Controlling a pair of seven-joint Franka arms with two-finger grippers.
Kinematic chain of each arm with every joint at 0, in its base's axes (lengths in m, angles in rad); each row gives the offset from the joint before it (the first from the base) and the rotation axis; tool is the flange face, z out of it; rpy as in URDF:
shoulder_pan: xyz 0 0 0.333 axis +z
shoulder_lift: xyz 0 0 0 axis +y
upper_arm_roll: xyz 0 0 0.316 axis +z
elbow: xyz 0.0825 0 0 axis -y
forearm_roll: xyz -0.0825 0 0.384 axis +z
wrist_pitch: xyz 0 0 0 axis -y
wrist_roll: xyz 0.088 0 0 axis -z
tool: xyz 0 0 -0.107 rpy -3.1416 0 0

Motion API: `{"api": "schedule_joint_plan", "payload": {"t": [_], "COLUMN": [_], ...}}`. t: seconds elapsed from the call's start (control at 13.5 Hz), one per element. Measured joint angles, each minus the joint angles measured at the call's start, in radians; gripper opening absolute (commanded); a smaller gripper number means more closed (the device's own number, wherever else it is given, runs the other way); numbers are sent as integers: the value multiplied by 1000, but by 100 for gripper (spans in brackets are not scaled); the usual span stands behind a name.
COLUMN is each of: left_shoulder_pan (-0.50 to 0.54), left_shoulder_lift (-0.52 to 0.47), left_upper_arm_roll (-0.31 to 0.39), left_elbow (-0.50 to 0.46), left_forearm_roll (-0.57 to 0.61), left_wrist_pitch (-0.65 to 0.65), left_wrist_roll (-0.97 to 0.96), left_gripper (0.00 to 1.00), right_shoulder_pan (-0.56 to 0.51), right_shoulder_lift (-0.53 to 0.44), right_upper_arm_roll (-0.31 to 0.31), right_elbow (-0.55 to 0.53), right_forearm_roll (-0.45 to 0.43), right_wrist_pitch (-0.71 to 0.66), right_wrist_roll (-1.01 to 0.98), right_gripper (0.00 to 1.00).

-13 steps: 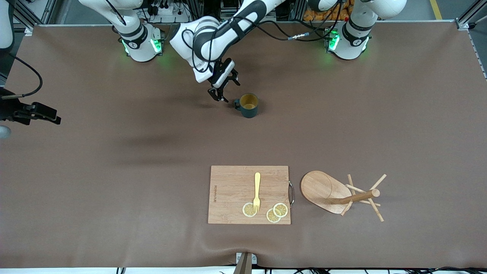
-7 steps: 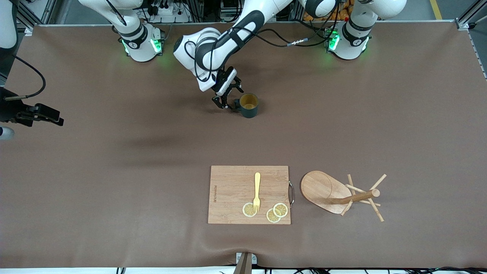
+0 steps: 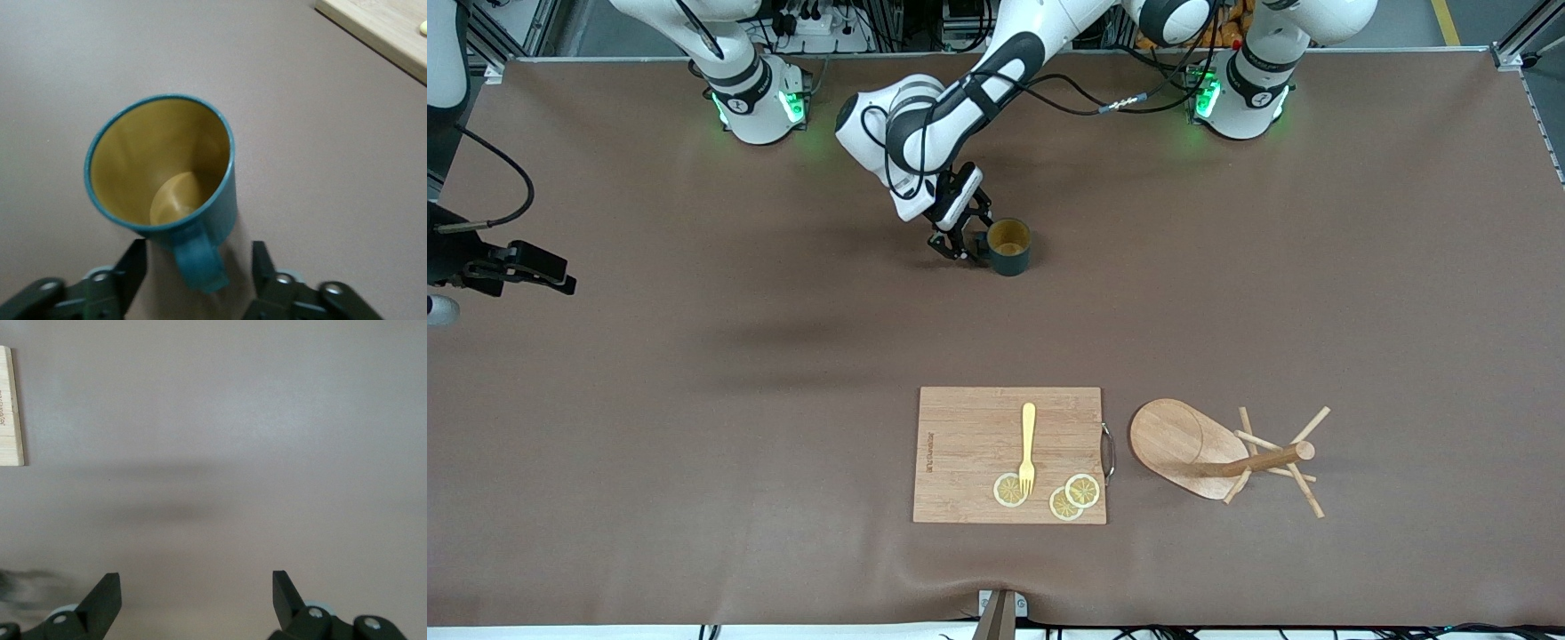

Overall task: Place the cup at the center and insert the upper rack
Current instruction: 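Lower the left gripper onto the cup and grasp its handle, then lift the cup with the left gripper toward the wooden mug tree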

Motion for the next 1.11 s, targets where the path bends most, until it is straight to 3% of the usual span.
{"api": "schedule_joint_plan", "payload": {"t": [0.45,0.82,1.11], "left_shoulder_pan": [-4,2,63], "left_shoulder_lift": [0,-10,-86], "left_upper_arm_roll": [-16,-24,-23], "left_elbow": [2,33,55], "left_forearm_roll": [0,-8,-46], "left_wrist_pitch": [0,10,49], "left_wrist_roll": [-22,-29,-19], "left_gripper": [2,0,0], "right_shoulder_pan": [0,1,1], "right_shoulder_lift": [0,0,0], "right_upper_arm_roll": [0,3,3], "right_elbow": [6,8,8], "right_forearm_roll": [-58,-49,-22], "right_wrist_pitch": [-30,-33,-36], "right_wrist_roll": [30,36,38], "right_gripper": [100,100,100]}}
